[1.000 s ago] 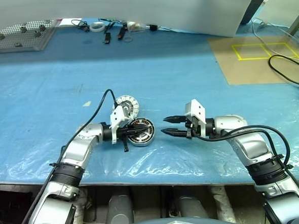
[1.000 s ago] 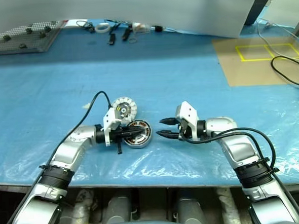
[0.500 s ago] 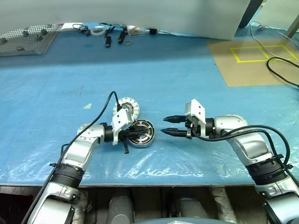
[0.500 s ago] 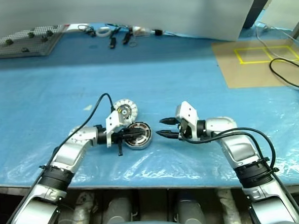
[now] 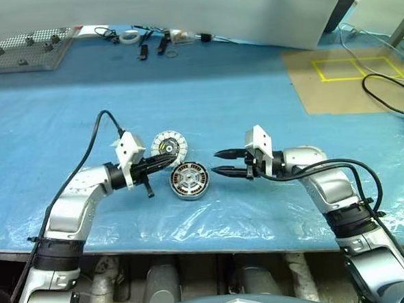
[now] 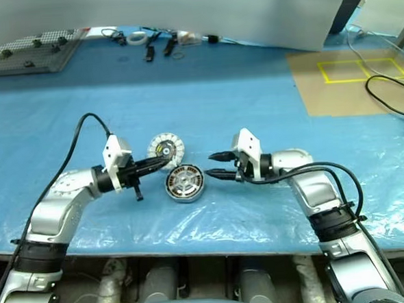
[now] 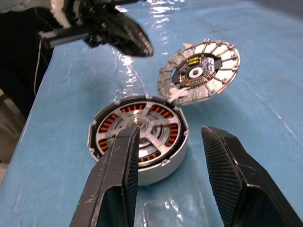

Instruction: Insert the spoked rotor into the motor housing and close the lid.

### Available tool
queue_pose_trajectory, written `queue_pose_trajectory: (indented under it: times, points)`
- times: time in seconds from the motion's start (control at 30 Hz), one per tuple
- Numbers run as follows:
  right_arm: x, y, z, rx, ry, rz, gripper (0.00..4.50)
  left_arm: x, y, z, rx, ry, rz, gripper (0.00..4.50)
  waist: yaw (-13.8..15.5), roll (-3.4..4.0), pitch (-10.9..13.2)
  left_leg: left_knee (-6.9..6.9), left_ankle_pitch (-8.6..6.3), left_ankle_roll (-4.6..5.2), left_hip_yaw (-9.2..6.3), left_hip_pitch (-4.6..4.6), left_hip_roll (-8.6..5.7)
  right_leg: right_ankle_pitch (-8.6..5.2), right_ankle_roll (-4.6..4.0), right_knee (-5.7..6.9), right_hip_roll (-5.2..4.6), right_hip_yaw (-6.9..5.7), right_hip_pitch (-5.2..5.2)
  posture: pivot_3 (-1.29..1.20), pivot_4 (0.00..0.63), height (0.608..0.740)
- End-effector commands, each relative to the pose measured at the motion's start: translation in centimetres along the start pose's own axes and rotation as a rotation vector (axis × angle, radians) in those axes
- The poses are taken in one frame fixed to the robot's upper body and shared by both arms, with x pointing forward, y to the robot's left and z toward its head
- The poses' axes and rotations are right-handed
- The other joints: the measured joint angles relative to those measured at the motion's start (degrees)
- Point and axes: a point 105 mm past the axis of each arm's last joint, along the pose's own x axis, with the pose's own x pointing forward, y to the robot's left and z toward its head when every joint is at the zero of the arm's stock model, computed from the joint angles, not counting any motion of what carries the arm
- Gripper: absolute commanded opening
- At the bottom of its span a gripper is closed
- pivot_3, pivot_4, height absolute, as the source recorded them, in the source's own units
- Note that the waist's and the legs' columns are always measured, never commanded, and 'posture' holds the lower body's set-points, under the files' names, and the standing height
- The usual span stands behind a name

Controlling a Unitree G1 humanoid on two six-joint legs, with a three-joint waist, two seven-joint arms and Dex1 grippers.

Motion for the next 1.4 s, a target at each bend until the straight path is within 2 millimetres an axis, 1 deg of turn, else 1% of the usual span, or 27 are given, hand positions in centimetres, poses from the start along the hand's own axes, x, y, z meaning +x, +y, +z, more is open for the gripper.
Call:
queue_pose_trajectory:
  times: [0.03, 0.17, 0.3, 0.43, 0.5, 0.6, 0.73, 0.83, 0.87, 0.93, 0.97, 1.0, 1.1, 1.23, 1.33, 1.4]
  points:
    - [0.4, -0.9, 1.4, -0.041, -0.034, 0.007, 2.18, -1.4, 0.5, 0.5, 0.022, -0.025, 0.063, 0.05, 0.1, 0.0, 0.0, 0.01, 0.0, 0.0, 0.0, 0.0, 0.0, 0.0, 0.0, 0.0, 0.0, 0.0, 0.0, 0.0, 0.15, 0.74]
    - [1.7, -1.1, 1.8, -0.055, -0.049, 0.036, 2.18, -2.2, 1.9, -1.2, -0.02, -0.018, 0.176, 0.05, 0.3, 0.0, 0.0, 0.03, 0.0, 0.0, -0.01, -0.01, -0.01, 0.0, 0.0, -0.02, -0.01, 0.0, 0.03, 0.0, 0.15, 0.74]
    - [3.0, 0.4, 1.9, -0.052, -0.055, 0.128, 2.18, -3.1, 3.0, -3.0, -0.033, 0.013, 0.247, 0.05, 0.2, -0.01, 0.0, 0.03, 0.0, 0.0, -0.01, -0.03, -0.01, 0.01, 0.01, -0.01, 0.0, 0.0, 0.01, 0.0, 0.15, 0.74]
    - [3.8, 1.1, 1.0, -0.045, -0.033, 0.174, 2.18, -3.4, 4.7, -4.2, -0.025, 0.03, 0.344, 0.05, 0.3, -0.01, 0.0, 0.03, 0.0, 0.0, -0.01, -0.04, 0.0, 0.01, 0.01, -0.01, 0.0, -0.01, 0.01, 0.0, 0.15, 0.74]
    - [4.1, 1.0, 1.1, -0.045, -0.036, 0.176, 2.18, -3.1, 5.4, -4.3, -0.012, 0.024, 0.37, 0.05, 0.3, -0.02, 0.0, 0.06, 0.0, 0.0, -0.03, -0.04, -0.01, 0.01, 0.01, 0.0, -0.01, -0.01, 0.02, 0.0, 0.15, 0.74]
    - [4.4, 1.0, 1.4, -0.044, -0.045, 0.186, 2.18, -2.0, 6.3, -3.7, -0.023, -0.021, 0.399, 0.05, 0.4, -0.03, 0.0, 0.13, 0.0, 0.0, -0.03, -0.04, -0.01, 0.02, 0.02, 0.03, -0.02, -0.01, 0.04, 0.0, 0.15, 0.74]
    - [4.8, 1.3, 1.1, -0.027, -0.045, 0.204, 2.18, -0.1, 7.8, -3.4, -0.002, -0.048, 0.438, 0.05, 0.3, -0.04, 0.0, 0.21, 0.0, 0.0, -0.04, -0.06, 0.0, 0.03, 0.01, 0.08, -0.01, -0.01, 0.04, 0.0, 0.15, 0.74]
    - [5.0, 1.4, 1.1, -0.026, -0.048, 0.206, 1.54, 1.3, 8.8, -2.0, -0.038, -0.119, 0.448, 0.0, 0.3, -0.05, 0.0, 0.21, 0.0, 0.01, -0.05, -0.1, 0.0, 0.03, 0.02, 0.08, -0.02, -0.01, 0.02, 0.0, 0.15, 0.74]
    - [4.9, 1.3, 1.2, -0.026, -0.05, 0.203, 1.2, 1.7, 9.3, -1.8, -0.048, -0.126, 0.455, 0.0, 0.3, -0.06, 0.0, 0.22, 0.0, 0.01, -0.06, -0.15, 0.01, 0.04, 0.03, 0.08, -0.02, -0.03, -0.02, 0.0, 0.15, 0.74]
    - [4.8, 1.3, 1.2, -0.018, -0.051, 0.199, 0.52, 2.5, 9.8, -2.1, -0.073, -0.117, 0.451, 0.0, 0.3, -0.07, 0.0, 0.29, 0.01, 0.01, -0.08, -0.36, 0.0, 0.07, 0.07, 0.14, -0.02, -0.06, -0.21, 0.0, 0.15, 0.74]
    - [4.8, 1.3, 1.1, -0.012, -0.051, 0.198, 0.19, 2.9, 9.7, -2.5, -0.084, -0.106, 0.428, 0.0, 0.3, -0.07, 0.0, 0.33, 0.01, 0.02, -0.09, -0.46, 0.01, 0.12, 0.14, 0.2, -0.02, -0.06, -0.34, 0.0, 0.15, 0.74]
    - [4.8, 1.4, 1.1, -0.004, -0.052, 0.198, 0.03, 3.4, 9.6, -2.8, -0.1, -0.095, 0.408, 0.0, 0.3, -0.07, 0.0, 0.34, 0.01, 0.02, -0.09, -0.51, 0.0, 0.16, 0.22, 0.22, -0.02, -0.06, -0.4, 0.0, 0.15, 0.74]
    - [4.8, 1.8, 0.9, 0.028, -0.053, 0.212, 0.03, 4.6, 9.2, -2.9, -0.143, -0.085, 0.32, 0.0, 0.3, -0.07, 0.0, 0.33, 0.01, 0.02, -0.08, -0.54, 0.01, 0.18, 0.24, 0.27, -0.02, -0.06, -0.46, 0.0, 0.15, 0.74]
    - [4.9, 1.9, 0.6, 0.039, -0.045, 0.221, 0.03, 5.2, 8.7, -3.4, -0.172, -0.034, 0.211, 0.0, 0.4, -0.1, 0.0, 0.36, 0.01, 0.02, -0.09, -0.67, -0.01, 0.18, 0.24, 0.53, -0.08, -0.09, -0.66, 0.0, 0.15, 0.74]
    - [4.9, 2.0, 0.5, 0.037, -0.034, 0.228, 0.03, 5.1, 9.3, -2.7, -0.176, -0.036, 0.186, 0.0, 0.5, -0.11, 0.0, 0.41, 0.01, 0.02, -0.09, -0.68, -0.02, 0.17, 0.22, 0.7, -0.11, -0.09, -0.73, 0.0, 0.15, 0.74]
    - [4.8, 2.1, 0.5, 0.038, -0.03, 0.23, 0.03, 5.2, 9.4, -2.1, -0.178, -0.036, 0.153, 0.0, 0.6, -0.12, 0.0, 0.47, 0.01, 0.02, -0.09, -0.68, -0.01, 0.16, 0.2, 0.82, -0.11, -0.08, -0.76, 0.0, 0.15, 0.74]
